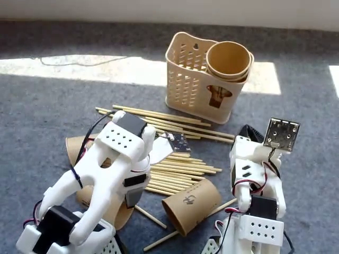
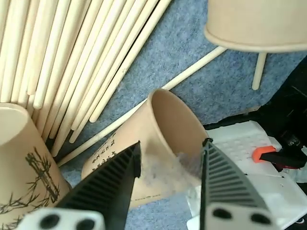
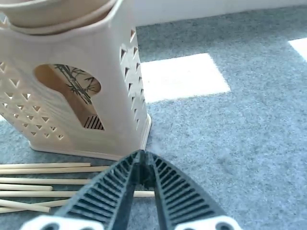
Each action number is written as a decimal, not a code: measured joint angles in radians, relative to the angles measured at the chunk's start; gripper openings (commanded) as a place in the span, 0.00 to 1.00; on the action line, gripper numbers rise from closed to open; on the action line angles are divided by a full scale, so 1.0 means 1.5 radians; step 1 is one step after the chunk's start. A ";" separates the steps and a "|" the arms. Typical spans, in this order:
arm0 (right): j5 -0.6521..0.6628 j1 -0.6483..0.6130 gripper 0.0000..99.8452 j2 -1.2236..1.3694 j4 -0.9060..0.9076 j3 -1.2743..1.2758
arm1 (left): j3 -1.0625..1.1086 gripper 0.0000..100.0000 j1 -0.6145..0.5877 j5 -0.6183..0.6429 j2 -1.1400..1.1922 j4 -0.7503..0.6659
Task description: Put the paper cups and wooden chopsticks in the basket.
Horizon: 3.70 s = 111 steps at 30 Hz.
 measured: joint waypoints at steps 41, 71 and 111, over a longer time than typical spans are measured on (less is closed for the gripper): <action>0.000 0.000 0.01 0.000 0.000 0.000 | -0.181 0.01 0.003 0.042 0.000 -0.008; 0.000 0.000 0.01 0.000 0.000 0.000 | -0.218 0.01 0.097 0.387 0.000 -0.248; 0.000 0.000 0.01 0.000 0.000 0.000 | -0.230 0.18 0.169 0.324 0.000 -0.123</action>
